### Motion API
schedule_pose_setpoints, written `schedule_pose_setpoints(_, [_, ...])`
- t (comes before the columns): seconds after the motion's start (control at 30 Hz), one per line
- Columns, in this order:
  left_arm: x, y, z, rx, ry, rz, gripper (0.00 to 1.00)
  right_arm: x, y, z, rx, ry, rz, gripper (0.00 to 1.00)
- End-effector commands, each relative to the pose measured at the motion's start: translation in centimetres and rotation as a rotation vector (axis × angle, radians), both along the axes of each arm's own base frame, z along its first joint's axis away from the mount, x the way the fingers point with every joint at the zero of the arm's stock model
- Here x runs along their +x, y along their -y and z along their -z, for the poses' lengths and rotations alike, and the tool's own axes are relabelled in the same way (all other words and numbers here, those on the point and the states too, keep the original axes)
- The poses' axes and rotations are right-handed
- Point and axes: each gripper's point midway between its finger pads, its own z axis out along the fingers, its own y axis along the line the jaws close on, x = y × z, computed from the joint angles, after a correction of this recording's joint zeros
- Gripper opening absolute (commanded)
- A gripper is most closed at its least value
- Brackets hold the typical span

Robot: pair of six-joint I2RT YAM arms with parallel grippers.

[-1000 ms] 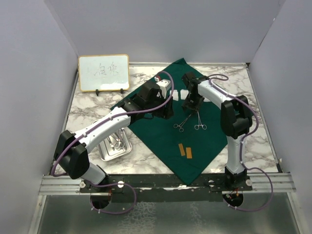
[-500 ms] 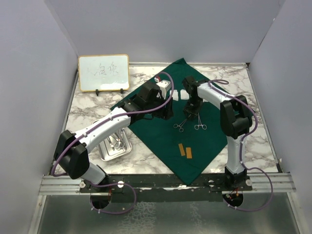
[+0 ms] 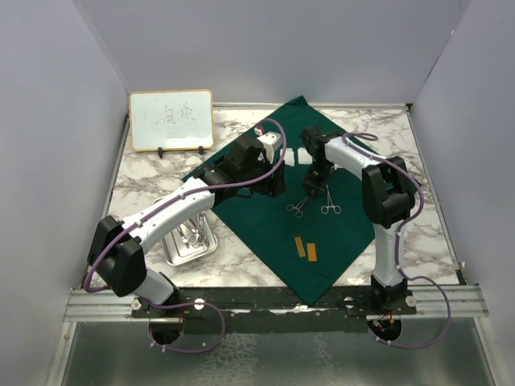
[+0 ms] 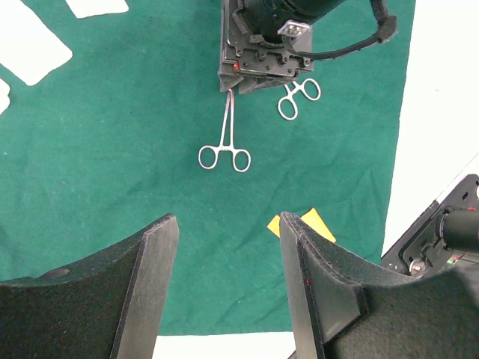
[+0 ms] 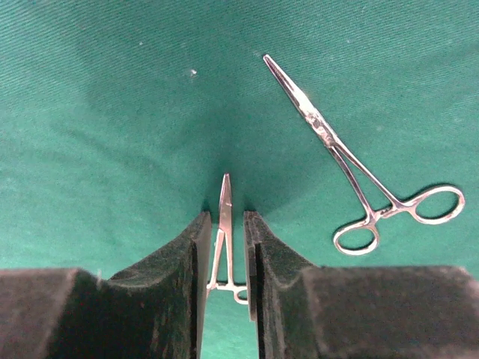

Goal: Prepare the surgical pack
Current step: Pick up the medical item from the surgical kit.

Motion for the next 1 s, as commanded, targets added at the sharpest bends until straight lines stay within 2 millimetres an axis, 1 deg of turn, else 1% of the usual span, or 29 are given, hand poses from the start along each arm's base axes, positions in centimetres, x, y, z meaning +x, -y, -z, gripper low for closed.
schedule_pose_setpoints(0.0, [0.1,-0.2,-1.3,-0.021,0.049,0.002,0.60,0.1,-0.1,1.8,-0.022,-0.031,0.035,0.23])
schedule_pose_setpoints(0.2, [0.2,-0.2,-1.3,-0.021,0.053,0.001,0.60,-0.3,0.8,2.6,-0.071,-0.050,0.059,0.21])
schedule_pose_setpoints(0.37, [0.2,-0.3,-1.3,-0.020,0.057,-0.004,0.60,-0.5,0.9,2.8,-0.071,-0.053,0.065,0.18])
schedule_pose_setpoints(0.43, [0.3,-0.4,-1.2,-0.016,0.058,-0.008,0.61,-0.2,0.6,2.3,-0.053,-0.038,0.068,0.15])
schedule_pose_setpoints(0.53, [0.5,-0.5,-0.6,-0.014,0.048,-0.033,0.62,0.3,0.0,1.3,-0.028,-0.017,0.068,0.14])
schedule_pose_setpoints(0.67, [0.5,-0.4,0.1,-0.031,0.018,-0.048,0.63,0.4,-0.2,0.3,-0.010,-0.001,0.074,0.06])
schedule_pose_setpoints(0.7, [0.6,-0.5,0.3,-0.039,0.009,-0.060,0.63,0.5,-0.3,0.0,0.001,0.008,0.072,0.05])
schedule_pose_setpoints(0.77, [1.0,-1.2,0.9,-0.065,-0.032,-0.098,0.64,0.6,-0.7,-0.5,0.024,0.022,0.069,0.04])
schedule_pose_setpoints(0.8, [1.1,-1.6,1.4,-0.091,-0.065,-0.108,0.64,0.6,-0.9,-0.7,0.041,0.029,0.067,0.02])
schedule_pose_setpoints(0.87, [1.5,-2.2,2.1,-0.165,-0.134,-0.121,0.64,0.7,-1.3,-1.4,0.068,0.048,0.059,0.01])
schedule_pose_setpoints(0.97, [1.6,-2.5,3.6,-0.251,-0.245,-0.118,0.64,0.8,-1.6,-2.2,0.098,0.079,0.049,0.01])
